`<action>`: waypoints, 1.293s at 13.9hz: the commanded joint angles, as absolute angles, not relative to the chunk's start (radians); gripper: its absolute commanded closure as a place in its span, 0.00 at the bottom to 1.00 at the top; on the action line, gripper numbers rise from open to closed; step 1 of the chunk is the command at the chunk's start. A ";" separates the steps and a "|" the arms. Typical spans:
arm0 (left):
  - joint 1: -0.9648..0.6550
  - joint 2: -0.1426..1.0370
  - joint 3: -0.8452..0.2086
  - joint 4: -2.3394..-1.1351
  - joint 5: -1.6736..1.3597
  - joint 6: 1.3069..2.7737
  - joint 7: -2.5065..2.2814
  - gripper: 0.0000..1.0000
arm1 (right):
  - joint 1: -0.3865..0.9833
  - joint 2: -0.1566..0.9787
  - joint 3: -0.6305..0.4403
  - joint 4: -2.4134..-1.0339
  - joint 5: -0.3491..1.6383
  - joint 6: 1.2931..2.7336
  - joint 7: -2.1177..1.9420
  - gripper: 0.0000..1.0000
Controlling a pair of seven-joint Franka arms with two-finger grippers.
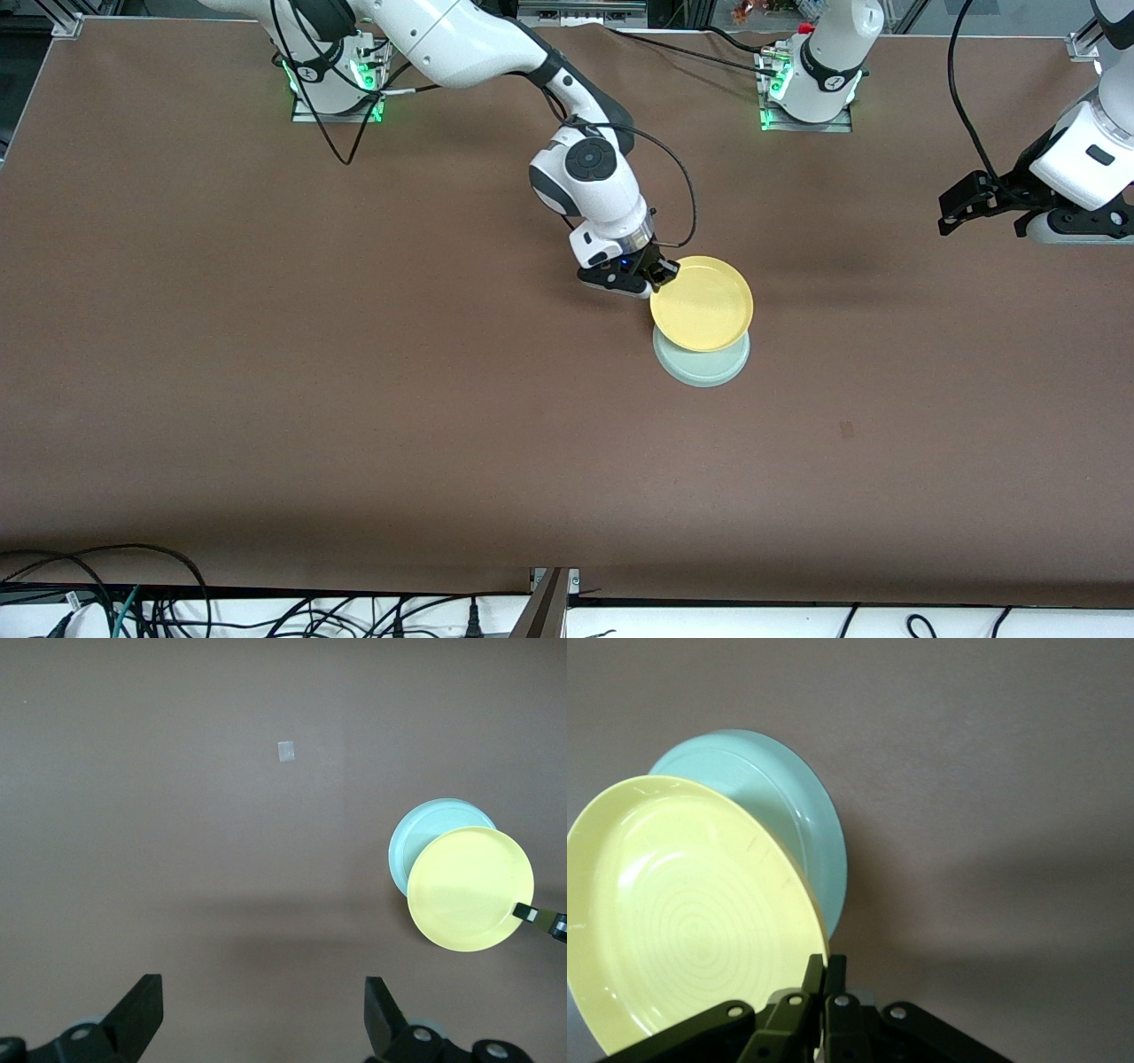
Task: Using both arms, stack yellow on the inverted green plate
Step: 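Carry the yellow plate with the right gripper onto the green plate, then lower the yellow plate and open the right gripper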
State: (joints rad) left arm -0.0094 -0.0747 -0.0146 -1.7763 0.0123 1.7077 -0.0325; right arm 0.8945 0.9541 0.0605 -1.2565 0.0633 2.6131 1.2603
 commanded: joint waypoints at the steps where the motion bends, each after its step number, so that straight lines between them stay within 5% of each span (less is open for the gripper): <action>1: 0.002 -0.077 -0.023 -1.770 0.011 1.701 -0.011 0.00 | 0.899 1.006 0.046 -1.158 0.061 2.609 1.275 1.00; 12: 0.002 -0.058 -0.031 -1.747 0.011 1.689 -0.009 0.00 | 0.905 1.089 0.026 -1.091 0.060 2.642 1.278 1.00; 13: 0.002 -0.058 -0.032 -1.747 0.008 1.684 -0.018 0.00 | 0.907 1.091 0.026 -1.091 0.060 2.642 1.275 0.86; 15: 0.002 -0.052 -0.031 -1.743 -0.003 1.686 -0.005 0.00 | 0.907 1.091 0.026 -1.092 0.060 2.642 1.278 0.39; 18: 0.003 -0.055 -0.023 -1.738 -0.006 1.677 -0.003 0.00 | 0.899 1.078 0.015 -1.091 0.063 2.635 1.275 0.04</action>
State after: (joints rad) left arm -0.0084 -0.0656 -0.0246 -1.7738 0.0123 1.7031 -0.0312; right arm 0.8962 1.0667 0.0282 -1.1250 0.0633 2.6353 1.2604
